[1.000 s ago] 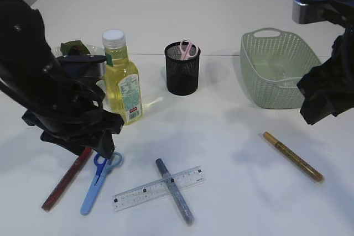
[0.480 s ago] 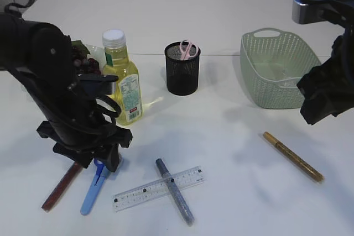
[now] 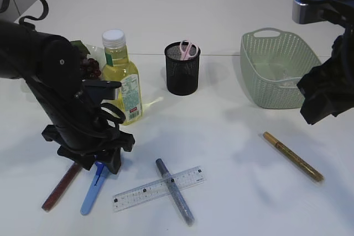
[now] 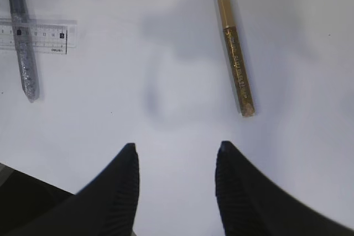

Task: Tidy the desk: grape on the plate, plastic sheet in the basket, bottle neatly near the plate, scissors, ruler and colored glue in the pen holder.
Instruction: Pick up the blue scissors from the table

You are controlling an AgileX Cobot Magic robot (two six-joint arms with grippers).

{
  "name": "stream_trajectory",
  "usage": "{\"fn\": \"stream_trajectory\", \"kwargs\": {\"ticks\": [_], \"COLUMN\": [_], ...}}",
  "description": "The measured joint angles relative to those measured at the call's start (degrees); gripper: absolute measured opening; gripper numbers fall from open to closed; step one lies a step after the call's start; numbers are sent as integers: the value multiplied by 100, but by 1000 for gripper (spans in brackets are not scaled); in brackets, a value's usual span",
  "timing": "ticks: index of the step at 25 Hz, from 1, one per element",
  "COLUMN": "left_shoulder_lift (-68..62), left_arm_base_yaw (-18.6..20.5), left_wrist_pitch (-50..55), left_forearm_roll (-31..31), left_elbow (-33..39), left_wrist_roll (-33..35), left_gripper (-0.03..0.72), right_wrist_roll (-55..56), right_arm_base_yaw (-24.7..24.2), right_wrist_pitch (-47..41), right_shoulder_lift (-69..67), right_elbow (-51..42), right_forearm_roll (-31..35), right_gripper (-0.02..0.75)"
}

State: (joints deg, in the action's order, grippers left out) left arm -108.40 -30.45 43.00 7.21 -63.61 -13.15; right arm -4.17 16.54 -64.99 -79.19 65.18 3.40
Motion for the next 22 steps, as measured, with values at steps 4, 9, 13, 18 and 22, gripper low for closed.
{"fn": "stream_trajectory", "kwargs": {"ticks": [4, 9, 13, 18, 22], "left_shoulder_lift": [0, 0, 0, 0, 0], "left_arm_base_yaw": [0, 0, 0, 0, 0], "left_wrist_pitch": [-53, 122, 188, 113, 49], "left_forearm_roll": [-46, -79, -87, -87, -87], "left_elbow": [0, 0, 0, 0, 0], "left_wrist_roll": [-40, -88, -99, -112, -160], "left_gripper": [415, 415, 415, 415, 415], "right_wrist_roll": [-12, -12, -12, -12, -12], "right_arm_base_yaw": [0, 0, 0, 0, 0], "right_wrist_pitch": [0, 0, 0, 0, 0], "right_shoulder_lift": [0, 0, 0, 0, 0], "right_elbow": [0, 0, 0, 0, 0], "right_forearm_roll": [0, 0, 0, 0, 0], "right_gripper": [365, 365, 365, 365, 365]}}
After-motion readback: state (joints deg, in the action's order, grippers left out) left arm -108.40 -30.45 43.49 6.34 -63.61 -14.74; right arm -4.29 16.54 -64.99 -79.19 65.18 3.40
